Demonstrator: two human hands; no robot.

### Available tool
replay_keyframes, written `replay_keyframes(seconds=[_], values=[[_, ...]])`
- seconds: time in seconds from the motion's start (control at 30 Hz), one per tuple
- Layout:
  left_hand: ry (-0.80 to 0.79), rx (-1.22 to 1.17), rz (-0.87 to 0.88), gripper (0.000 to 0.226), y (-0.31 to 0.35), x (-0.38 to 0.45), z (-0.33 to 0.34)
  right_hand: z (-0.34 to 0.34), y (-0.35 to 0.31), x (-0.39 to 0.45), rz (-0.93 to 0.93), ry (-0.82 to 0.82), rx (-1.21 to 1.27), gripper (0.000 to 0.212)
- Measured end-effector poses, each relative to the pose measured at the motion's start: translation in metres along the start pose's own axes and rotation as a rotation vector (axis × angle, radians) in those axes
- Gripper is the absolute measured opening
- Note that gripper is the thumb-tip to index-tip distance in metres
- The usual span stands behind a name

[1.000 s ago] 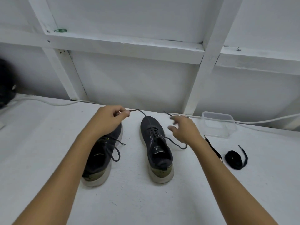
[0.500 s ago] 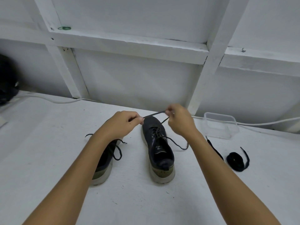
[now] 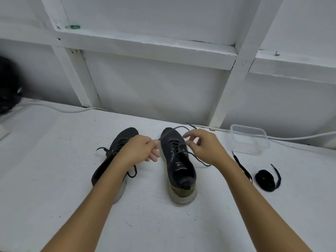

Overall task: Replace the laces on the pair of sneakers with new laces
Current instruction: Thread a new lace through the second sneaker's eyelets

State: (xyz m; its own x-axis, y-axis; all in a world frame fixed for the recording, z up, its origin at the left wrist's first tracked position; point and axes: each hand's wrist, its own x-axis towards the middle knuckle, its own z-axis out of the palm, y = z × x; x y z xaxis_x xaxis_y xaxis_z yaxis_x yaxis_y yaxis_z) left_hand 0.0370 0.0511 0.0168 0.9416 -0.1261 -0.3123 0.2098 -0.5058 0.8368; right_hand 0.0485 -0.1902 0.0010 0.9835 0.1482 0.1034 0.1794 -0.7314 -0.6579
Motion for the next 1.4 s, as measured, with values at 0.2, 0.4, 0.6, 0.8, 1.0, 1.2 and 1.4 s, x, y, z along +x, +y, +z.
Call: replay_keyframes(seconds=[0.2,0.4,0.6,0.8,1.0,1.2,1.4], values=[[0.074,-0.115,-0.032,0.028,-0.003,-0.004,0.019,0.001,-0.014,-0.008,-0.173,-0.193,-0.14,0.024],[0.085,-0.618,-0.05,0.011,-0.014,-0.008,0.043,0.021,-0.001,-0.014,-0.169,-0.131,-0.138,0.02],[0.098,-0.598,-0.01,0.015,-0.023,-0.013,0.052,0.035,0.006,-0.023,-0.172,-0.003,-0.076,0.015],[0.188,-0.29,0.118,0.016,-0.027,-0.012,0.059,0.041,0.007,-0.026,-0.173,0.032,-0.059,0.013],[0.234,-0.108,0.205,0.02,-0.023,-0.011,0.06,0.041,0.006,-0.028,-0.158,0.05,-0.051,0.012],[0.244,-0.049,0.224,0.014,-0.021,-0.011,0.057,0.047,0.002,-0.027,-0.064,0.112,-0.044,0.012],[0.228,0.122,0.308,0.027,-0.025,-0.02,0.058,0.043,-0.001,-0.03,-0.098,-0.03,-0.015,0.014]])
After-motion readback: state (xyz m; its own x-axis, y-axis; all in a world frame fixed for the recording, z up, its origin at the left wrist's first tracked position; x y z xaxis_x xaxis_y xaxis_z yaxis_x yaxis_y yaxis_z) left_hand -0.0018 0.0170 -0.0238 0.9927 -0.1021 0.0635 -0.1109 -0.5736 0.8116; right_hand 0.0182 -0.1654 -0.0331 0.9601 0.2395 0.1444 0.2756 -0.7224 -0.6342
